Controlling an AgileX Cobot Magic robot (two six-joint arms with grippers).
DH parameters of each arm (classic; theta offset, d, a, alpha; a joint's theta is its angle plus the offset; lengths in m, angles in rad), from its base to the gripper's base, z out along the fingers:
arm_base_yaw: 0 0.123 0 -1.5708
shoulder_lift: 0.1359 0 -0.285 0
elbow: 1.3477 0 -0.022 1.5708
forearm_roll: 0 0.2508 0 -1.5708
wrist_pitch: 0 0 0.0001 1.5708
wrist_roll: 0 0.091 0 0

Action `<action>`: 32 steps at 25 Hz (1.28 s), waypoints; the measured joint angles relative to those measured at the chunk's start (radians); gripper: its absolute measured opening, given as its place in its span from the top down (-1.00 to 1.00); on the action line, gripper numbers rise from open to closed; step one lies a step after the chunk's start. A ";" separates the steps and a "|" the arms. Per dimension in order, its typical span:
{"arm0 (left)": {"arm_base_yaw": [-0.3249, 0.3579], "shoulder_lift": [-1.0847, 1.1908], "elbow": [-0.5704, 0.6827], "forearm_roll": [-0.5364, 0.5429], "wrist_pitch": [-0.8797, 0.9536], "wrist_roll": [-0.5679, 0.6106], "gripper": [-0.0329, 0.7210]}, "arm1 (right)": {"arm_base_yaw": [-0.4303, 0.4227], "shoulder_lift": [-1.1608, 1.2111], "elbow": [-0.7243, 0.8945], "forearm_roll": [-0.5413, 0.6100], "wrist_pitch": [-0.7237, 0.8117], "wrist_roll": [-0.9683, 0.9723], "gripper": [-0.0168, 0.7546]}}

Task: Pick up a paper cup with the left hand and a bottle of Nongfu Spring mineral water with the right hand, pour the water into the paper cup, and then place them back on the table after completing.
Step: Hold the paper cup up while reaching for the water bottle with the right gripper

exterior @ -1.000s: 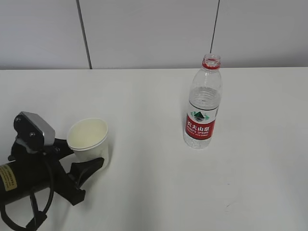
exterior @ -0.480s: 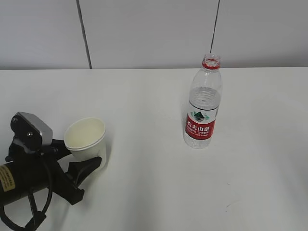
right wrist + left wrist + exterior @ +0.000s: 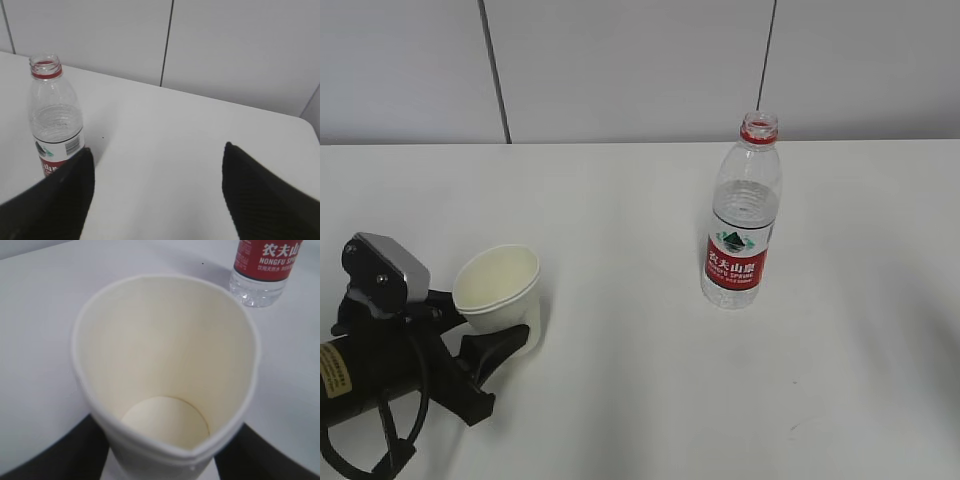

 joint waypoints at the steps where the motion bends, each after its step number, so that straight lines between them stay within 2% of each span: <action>1: 0.000 0.000 0.000 0.000 0.000 0.000 -0.14 | 0.014 0.043 0.000 -0.008 -0.033 -0.003 -0.57; 9: 0.000 0.000 0.000 0.000 0.000 0.000 -0.13 | 0.084 0.372 0.000 -0.062 -0.366 -0.008 -0.57; 13: 0.000 0.000 0.000 0.000 0.000 0.000 -0.13 | 0.099 0.491 0.000 -0.129 -0.512 0.019 -0.57; 16: 0.000 0.000 0.000 -0.001 0.000 0.000 -0.13 | 0.100 0.576 0.000 -0.166 -0.603 0.112 -0.57; 21: 0.000 0.000 0.000 -0.001 0.000 0.000 -0.13 | 0.100 0.699 0.000 -0.291 -0.705 0.194 -0.57; 32: 0.000 0.000 0.000 -0.001 0.000 0.000 -0.13 | 0.100 0.968 -0.004 -0.317 -0.996 0.233 -0.57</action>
